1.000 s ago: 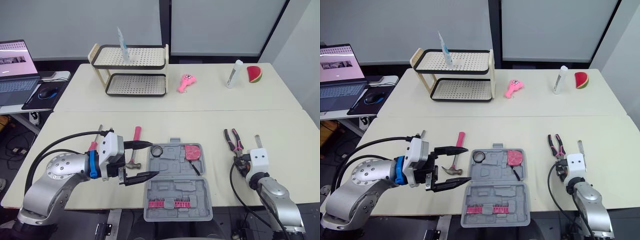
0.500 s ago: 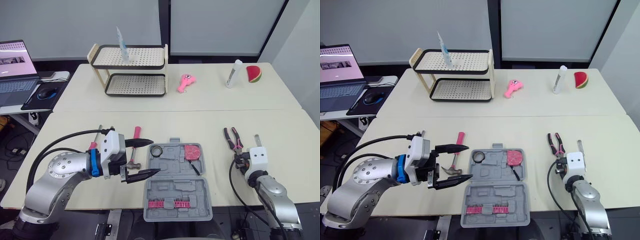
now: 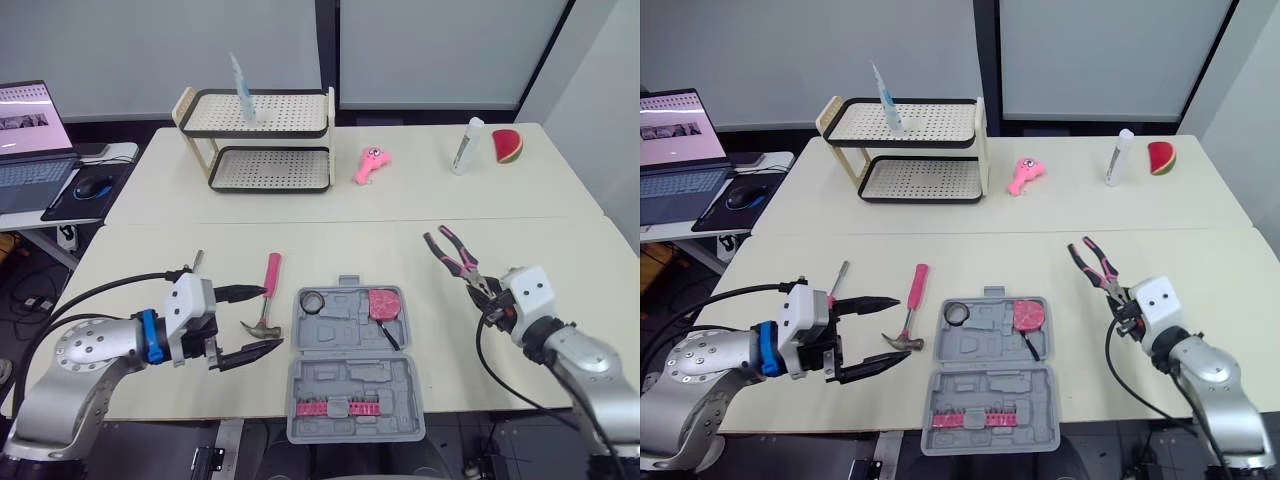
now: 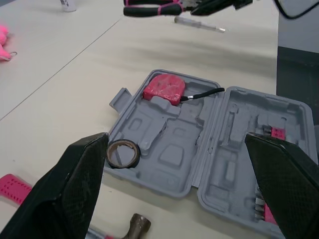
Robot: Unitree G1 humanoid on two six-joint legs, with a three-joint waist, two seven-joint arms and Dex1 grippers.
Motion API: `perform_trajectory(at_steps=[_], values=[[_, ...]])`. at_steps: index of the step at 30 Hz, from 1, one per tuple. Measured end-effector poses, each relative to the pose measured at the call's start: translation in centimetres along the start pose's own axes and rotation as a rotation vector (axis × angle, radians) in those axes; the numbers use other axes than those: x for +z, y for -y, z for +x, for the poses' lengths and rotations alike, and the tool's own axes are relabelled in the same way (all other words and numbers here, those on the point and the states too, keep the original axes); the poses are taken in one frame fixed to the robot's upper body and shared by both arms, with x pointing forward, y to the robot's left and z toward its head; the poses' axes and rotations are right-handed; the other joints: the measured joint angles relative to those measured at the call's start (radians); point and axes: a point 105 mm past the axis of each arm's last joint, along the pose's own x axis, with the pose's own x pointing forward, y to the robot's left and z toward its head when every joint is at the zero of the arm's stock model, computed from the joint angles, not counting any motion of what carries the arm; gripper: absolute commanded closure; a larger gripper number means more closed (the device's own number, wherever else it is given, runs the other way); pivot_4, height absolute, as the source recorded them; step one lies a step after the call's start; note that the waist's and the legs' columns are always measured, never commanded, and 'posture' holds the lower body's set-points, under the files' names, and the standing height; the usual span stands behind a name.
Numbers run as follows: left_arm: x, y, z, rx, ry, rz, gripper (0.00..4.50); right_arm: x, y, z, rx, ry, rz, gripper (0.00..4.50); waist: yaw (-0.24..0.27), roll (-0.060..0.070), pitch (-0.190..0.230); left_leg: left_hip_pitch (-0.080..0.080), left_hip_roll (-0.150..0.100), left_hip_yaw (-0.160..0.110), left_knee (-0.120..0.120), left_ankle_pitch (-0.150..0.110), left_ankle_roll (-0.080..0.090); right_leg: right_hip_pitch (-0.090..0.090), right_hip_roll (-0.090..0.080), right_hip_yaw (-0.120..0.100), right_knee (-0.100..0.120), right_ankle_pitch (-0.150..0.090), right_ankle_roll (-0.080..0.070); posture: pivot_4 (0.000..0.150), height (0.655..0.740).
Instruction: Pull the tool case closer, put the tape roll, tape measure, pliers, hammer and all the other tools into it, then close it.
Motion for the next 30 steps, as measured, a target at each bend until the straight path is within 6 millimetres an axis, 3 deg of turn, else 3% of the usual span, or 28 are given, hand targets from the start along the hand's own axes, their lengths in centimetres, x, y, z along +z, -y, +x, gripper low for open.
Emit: perform_trajectory(at_steps=[4, 8, 12, 30], values=[[-0.6, 0.2, -0.7, -0.024, -0.031, 0.026, 0.0, 1.6, -1.3, -0.4, 0.192, -0.031, -0.091, 3.24, 0.001, -0.001, 0.001, -0.001, -0.001, 0.0, 0.001, 0.0, 0.0, 0.001, -0.001, 0.0, -0.001, 0.0, 0.0, 0.15, 0.7356], [-0.6, 0.2, -1.1, -0.043, -0.036, 0.037, 0.0, 3.4, -3.3, -0.7, 0.446, -0.071, -0.286, 3.24, 0.0, -0.001, 0.002, -0.001, 0.0, -0.001, 0.001, 0.0, 0.0, 0.001, -0.001, -0.001, -0.001, 0.0, 0.0, 0.15, 0.7356], [-0.1, -0.4, -1.2, -0.06, -0.031, 0.065, 0.0, 3.8, -5.9, -0.1, 0.64, -0.079, -0.367, 3.24, 0.0, -0.002, 0.003, -0.001, 0.0, -0.002, 0.001, 0.0, 0.0, 0.0, -0.001, -0.001, -0.001, 0.0, 0.0, 0.15, 0.7356], [0.4, 0.2, -1.1, -0.226, -0.041, 0.169, 0.0, 3.7, -9.2, 5.6, 0.793, -0.165, -0.511, 3.24, -0.002, -0.003, 0.004, -0.009, 0.0, 0.0, 0.002, 0.0, 0.0, -0.009, -0.001, -0.002, 0.001, 0.0, 0.0, 0.15, 0.7356]])
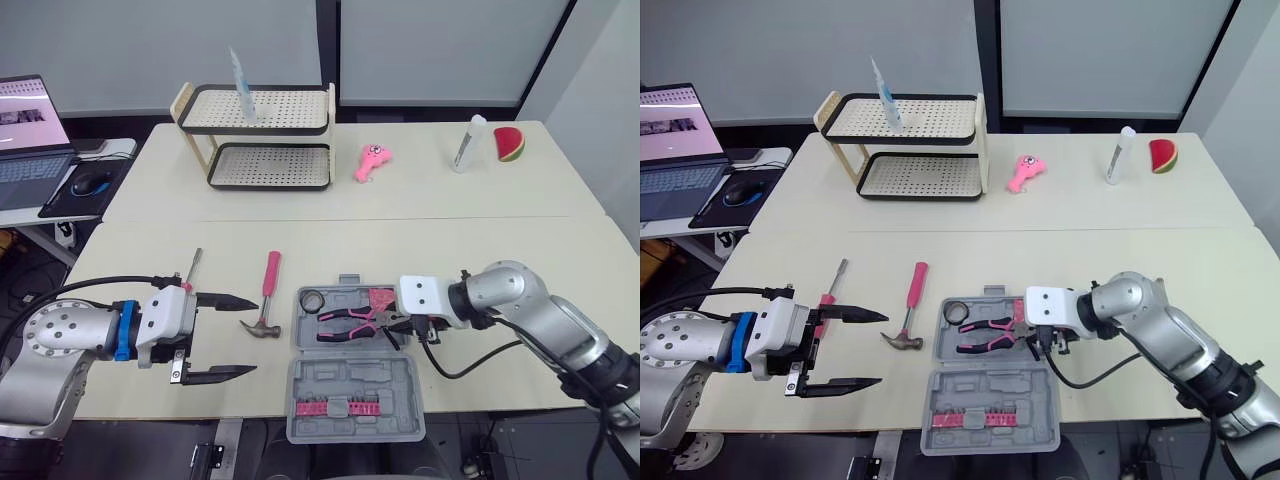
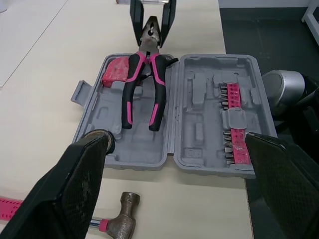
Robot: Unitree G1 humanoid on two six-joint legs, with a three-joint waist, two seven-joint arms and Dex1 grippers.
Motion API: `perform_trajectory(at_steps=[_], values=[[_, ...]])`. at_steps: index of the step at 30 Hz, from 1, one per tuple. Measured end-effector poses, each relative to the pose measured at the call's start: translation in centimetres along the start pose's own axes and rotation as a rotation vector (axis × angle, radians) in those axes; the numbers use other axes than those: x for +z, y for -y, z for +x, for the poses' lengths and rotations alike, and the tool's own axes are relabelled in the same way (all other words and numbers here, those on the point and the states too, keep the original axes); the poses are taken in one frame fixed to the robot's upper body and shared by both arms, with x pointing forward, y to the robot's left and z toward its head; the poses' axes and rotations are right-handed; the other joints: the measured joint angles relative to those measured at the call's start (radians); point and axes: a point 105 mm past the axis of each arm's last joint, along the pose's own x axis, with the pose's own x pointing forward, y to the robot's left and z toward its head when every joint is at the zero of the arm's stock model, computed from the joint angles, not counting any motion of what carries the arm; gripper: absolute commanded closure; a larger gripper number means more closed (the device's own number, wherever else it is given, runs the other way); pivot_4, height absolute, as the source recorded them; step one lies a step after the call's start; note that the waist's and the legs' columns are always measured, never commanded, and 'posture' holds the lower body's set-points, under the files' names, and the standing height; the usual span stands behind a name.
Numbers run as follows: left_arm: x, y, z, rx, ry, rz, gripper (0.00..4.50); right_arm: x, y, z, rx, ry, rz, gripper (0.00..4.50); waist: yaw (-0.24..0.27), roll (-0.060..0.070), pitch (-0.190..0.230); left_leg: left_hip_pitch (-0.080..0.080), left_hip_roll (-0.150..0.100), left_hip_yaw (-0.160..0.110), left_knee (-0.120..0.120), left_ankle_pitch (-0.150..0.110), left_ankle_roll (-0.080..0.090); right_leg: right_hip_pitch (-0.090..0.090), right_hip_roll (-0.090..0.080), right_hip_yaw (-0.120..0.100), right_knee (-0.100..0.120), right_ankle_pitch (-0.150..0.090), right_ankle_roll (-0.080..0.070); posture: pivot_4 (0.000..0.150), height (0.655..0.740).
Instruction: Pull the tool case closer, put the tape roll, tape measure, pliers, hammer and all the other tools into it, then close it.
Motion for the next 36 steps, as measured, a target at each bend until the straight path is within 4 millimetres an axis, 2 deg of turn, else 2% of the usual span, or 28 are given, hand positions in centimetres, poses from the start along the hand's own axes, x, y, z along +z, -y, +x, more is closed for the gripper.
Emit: perform_trajectory(at_steps=[6, 12, 24, 26, 32, 36], values=[[0.0, 0.1, 0.2, -0.004, 0.001, -0.002, 0.0, -0.2, 0.0, 1.9, 0.031, -0.011, 0.003, 3.24, -0.001, 0.0, 0.0, -0.001, 0.0, 0.0, 0.0, 0.0, 0.0, -0.001, 0.0, 0.0, 0.001, 0.0, 0.0, 0.15, 0.7356], [-0.1, 0.2, 0.5, -0.014, -0.001, -0.004, 0.0, -0.1, 0.1, 2.9, 0.04, -0.002, 0.007, 3.24, -0.001, 0.0, 0.0, -0.001, 0.0, 0.0, 0.0, 0.0, 0.0, -0.001, 0.0, -0.001, 0.001, 0.0, 0.0, 0.15, 0.7356], [0.1, 0.3, 1.2, -0.008, 0.006, 0.003, 0.0, -0.5, 0.1, 3.7, 0.054, -0.013, 0.011, 3.24, -0.001, 0.0, 0.0, -0.001, 0.0, 0.0, 0.0, 0.0, 0.0, -0.001, 0.001, -0.001, 0.001, 0.0, 0.0, 0.15, 0.7356], [0.0, 0.4, 1.4, -0.016, 0.007, 0.0, 0.0, -0.5, 0.1, 3.7, 0.055, -0.015, 0.01, 2.52, -0.001, 0.0, 0.0, -0.001, 0.0, 0.0, 0.0, 0.0, 0.0, -0.001, 0.001, -0.001, 0.001, 0.0, 0.0, 0.15, 0.7356], [0.0, 0.3, 1.5, -0.007, 0.008, -0.001, 0.0, -0.2, 0.2, 3.3, 0.06, 0.0, 0.012, 1.33, -0.001, 0.0, 0.0, -0.001, 0.0, 0.0, 0.001, 0.0, 0.0, -0.001, 0.001, -0.001, 0.001, 0.0, 0.0, 0.15, 0.7356], [0.0, 0.2, 1.5, 0.002, 0.008, -0.003, 0.0, 1.7, 0.8, 1.9, 0.028, 0.084, 0.003, 1.33, -0.001, 0.0, 0.0, -0.001, 0.0, -0.001, 0.001, 0.0, 0.0, -0.001, 0.001, -0.001, 0.001, 0.0, 0.0, 0.15, 0.7356]])
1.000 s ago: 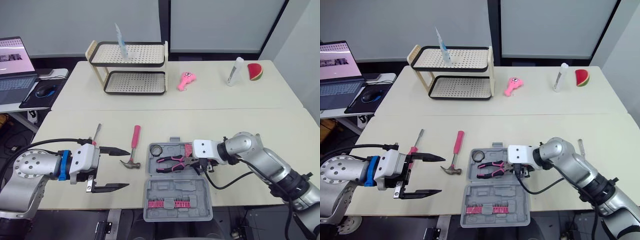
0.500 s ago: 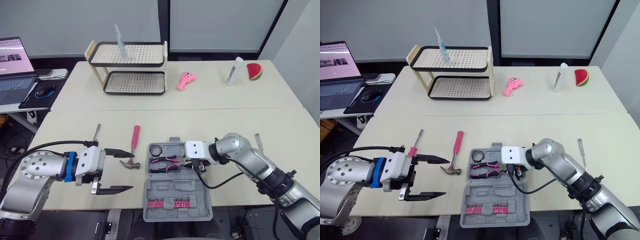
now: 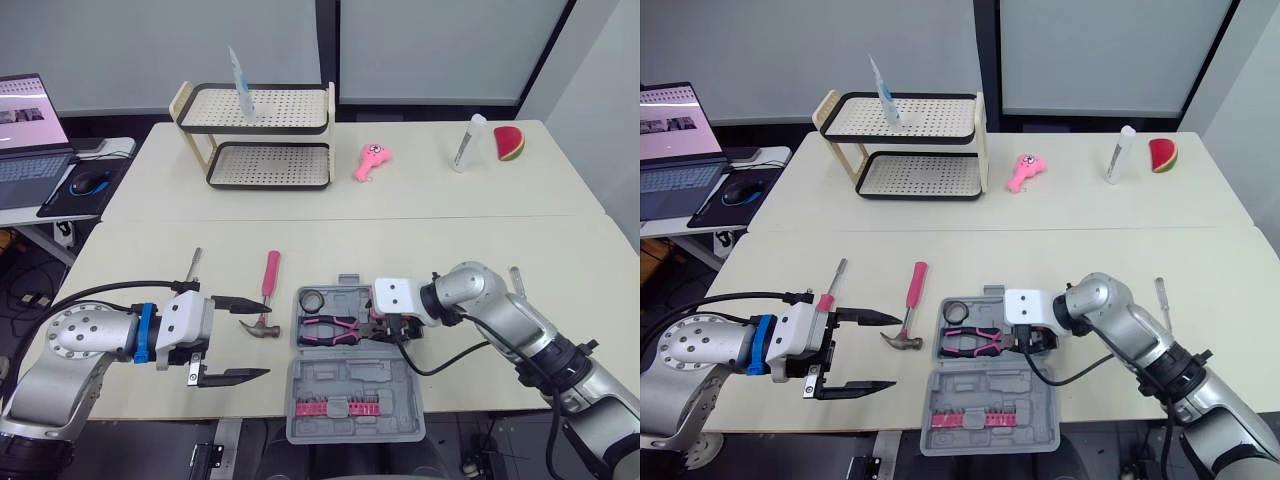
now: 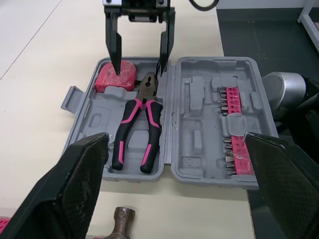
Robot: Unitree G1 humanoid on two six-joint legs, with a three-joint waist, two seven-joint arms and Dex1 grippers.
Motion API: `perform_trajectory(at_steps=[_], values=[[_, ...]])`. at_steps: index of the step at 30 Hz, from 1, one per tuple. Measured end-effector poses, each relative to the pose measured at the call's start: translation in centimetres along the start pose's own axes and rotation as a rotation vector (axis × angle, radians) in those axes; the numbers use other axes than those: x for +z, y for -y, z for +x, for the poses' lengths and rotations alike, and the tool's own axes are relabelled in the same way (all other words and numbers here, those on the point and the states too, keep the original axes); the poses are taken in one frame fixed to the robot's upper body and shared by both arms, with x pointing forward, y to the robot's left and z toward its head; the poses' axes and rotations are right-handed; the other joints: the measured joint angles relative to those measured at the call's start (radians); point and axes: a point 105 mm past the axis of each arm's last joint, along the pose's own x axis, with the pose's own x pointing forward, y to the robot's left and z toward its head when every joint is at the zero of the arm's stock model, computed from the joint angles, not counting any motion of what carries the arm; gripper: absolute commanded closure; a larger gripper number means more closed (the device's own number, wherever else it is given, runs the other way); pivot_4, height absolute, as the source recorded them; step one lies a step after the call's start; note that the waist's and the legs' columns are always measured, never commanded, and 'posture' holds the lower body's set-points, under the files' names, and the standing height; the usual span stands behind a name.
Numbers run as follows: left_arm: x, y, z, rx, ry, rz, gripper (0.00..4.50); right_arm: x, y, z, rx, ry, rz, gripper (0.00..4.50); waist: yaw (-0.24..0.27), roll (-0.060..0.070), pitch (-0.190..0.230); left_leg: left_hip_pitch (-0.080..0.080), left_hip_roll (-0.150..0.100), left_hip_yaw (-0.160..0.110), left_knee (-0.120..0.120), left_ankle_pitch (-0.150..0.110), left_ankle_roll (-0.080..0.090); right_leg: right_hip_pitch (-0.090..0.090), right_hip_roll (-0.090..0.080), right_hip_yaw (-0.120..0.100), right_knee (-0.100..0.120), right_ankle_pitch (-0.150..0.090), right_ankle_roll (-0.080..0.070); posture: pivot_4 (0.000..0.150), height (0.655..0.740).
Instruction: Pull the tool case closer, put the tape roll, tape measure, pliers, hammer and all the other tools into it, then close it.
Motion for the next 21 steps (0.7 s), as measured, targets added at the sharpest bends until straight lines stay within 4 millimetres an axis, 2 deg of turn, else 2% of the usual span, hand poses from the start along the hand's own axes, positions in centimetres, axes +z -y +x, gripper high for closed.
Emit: perform_trajectory(at_steps=[4, 7, 18, 21], values=[[0.0, 0.0, 0.0, 0.003, 0.0, -0.001, 0.0, 2.0, 0.6, 0.6, -0.049, 0.099, 0.005, 2.08, 0.0, 0.0, 0.0, 0.0, 0.0, 0.0, 0.0, 0.0, 0.0, 0.0, 0.0, 0.0, 0.001, 0.0, 0.0, 0.15, 0.7356], [0.0, -0.2, 0.0, 0.008, 0.0, -0.001, 0.0, 2.4, 0.7, 1.6, -0.065, 0.124, 0.028, 2.64, -0.001, 0.0, 0.0, 0.0, 0.0, 0.0, 0.0, 0.0, 0.0, 0.0, 0.0, 0.0, 0.001, 0.0, 0.0, 0.15, 0.7356], [-0.1, -0.3, 0.0, 0.022, -0.002, -0.012, 0.0, 0.1, 0.5, 5.1, -0.065, 0.055, 0.094, 4.36, -0.003, 0.0, 0.0, 0.0, 0.0, 0.0, 0.0, 0.0, 0.0, -0.001, 0.001, 0.0, 0.002, 0.0, 0.0, 0.15, 0.7356], [-0.2, -0.2, 0.0, 0.022, -0.004, -0.021, 0.0, -0.6, 0.3, 5.7, -0.053, 0.031, 0.102, 4.49, -0.003, 0.0, 0.0, 0.0, 0.0, 0.0, 0.0, 0.0, 0.0, -0.001, 0.001, 0.0, 0.002, 0.0, 0.0, 0.15, 0.7356]])
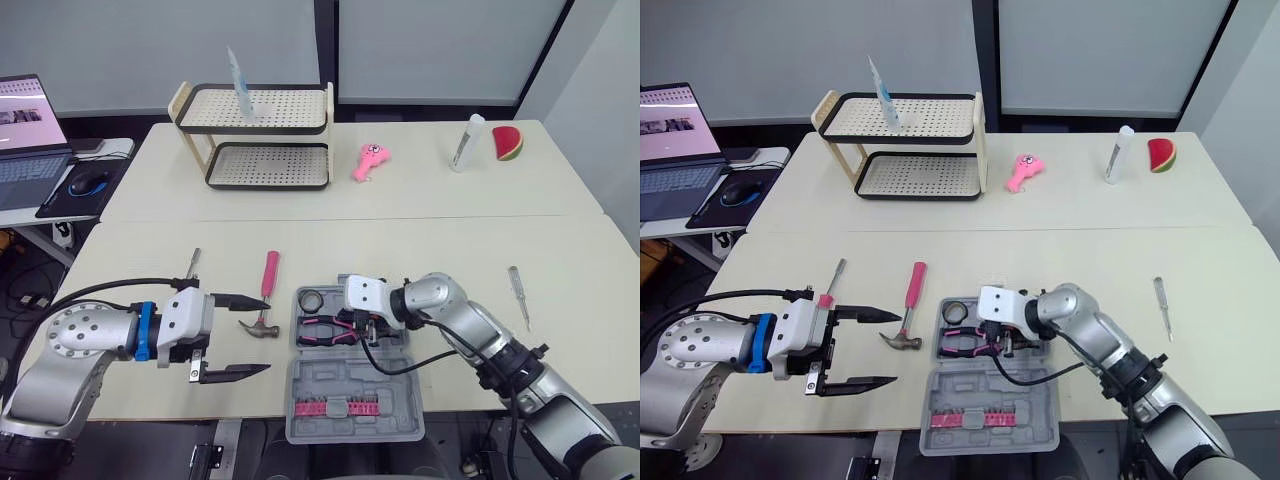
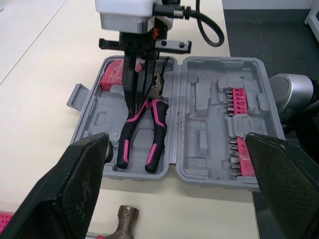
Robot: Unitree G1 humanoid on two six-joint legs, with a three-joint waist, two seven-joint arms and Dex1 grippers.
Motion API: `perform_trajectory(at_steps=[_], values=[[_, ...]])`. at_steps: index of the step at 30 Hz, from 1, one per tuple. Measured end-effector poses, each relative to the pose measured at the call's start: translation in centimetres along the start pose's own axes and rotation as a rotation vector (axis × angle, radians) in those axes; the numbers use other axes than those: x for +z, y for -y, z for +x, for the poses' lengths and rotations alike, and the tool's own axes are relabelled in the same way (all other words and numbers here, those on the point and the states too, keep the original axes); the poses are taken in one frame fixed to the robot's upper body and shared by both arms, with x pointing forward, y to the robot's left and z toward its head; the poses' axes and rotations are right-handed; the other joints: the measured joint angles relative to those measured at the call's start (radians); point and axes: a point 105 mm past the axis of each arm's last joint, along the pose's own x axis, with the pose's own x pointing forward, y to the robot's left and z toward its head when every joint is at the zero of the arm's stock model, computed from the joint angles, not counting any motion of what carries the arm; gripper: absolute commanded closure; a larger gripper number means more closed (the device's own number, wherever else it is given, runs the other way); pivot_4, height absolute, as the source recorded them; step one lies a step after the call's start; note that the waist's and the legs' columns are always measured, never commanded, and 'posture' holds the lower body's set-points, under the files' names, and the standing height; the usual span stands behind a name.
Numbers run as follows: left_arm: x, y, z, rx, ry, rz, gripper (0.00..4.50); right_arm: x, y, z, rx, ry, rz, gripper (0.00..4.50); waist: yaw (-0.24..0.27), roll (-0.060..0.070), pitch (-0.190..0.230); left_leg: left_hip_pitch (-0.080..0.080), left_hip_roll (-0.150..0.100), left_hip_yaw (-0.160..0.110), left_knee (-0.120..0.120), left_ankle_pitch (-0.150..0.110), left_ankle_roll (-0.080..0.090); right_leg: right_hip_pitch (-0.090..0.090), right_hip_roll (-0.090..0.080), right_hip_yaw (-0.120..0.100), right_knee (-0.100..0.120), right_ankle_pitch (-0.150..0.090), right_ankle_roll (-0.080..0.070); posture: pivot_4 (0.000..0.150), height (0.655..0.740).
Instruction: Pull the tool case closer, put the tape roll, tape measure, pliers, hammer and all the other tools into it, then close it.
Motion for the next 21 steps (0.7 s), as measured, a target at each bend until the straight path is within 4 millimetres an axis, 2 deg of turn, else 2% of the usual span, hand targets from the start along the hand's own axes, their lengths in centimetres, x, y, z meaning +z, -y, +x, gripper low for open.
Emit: perform_trajectory(at_steps=[10, 14, 16, 18, 20, 21], values=[[-0.5, 0.5, 0.0, 0.006, -0.006, -0.032, 0.0, -0.2, 0.0, 0.2, -0.008, 0.014, -0.011, 4.49, 0.001, -0.001, -0.001, 0.005, 0.0, 0.0, 0.0, 0.0, 0.0, 0.002, 0.0, 0.001, 0.003, 0.0, 0.0, 0.15, 0.7356], [-0.9, 0.5, -0.3, 0.037, -0.014, -0.051, 0.0, 0.8, 0.0, -0.3, -0.042, 0.108, 0.016, 4.49, 0.001, 0.0, -0.001, 0.004, 0.0, 0.001, 0.0, 0.0, 0.0, 0.001, 0.0, 0.002, 0.004, 0.0, 0.0, 0.15, 0.7356], [-1.2, 0.4, -0.6, 0.07, -0.028, -0.061, 0.0, 2.0, 0.5, -1.7, -0.089, 0.179, 0.0, 4.49, 0.002, 0.0, -0.001, 0.004, 0.0, 0.001, 0.0, 0.0, 0.0, 0.001, 0.0, 0.002, 0.003, 0.0, 0.0, 0.15, 0.7356], [-2.1, 0.3, -0.9, 0.118, -0.067, -0.08, 0.0, 2.5, 0.6, -4.4, -0.141, 0.246, -0.035, 4.49, 0.006, 0.0, -0.001, 0.004, 0.0, 0.0, -0.001, 0.0, 0.0, 0.002, 0.0, 0.001, 0.002, 0.0, 0.0, 0.15, 0.7356], [-2.9, 0.3, -1.0, 0.162, -0.084, -0.117, 0.0, 1.7, 0.0, -6.9, -0.164, 0.274, -0.037, 4.49, 0.011, -0.001, -0.001, 0.003, -0.001, 0.0, -0.001, 0.0, 0.001, 0.004, -0.001, 0.0, -0.002, 0.0, 0.0, 0.15, 0.7356], [-3.3, 0.3, -1.0, 0.177, -0.088, -0.134, 0.18, 1.0, -0.4, -8.0, -0.17, 0.271, -0.025, 4.5, 0.012, -0.001, -0.001, 0.003, -0.001, 0.0, 0.0, 0.0, 0.001, 0.004, -0.002, 0.0, -0.002, 0.0, 0.0, 0.15, 0.7356]])
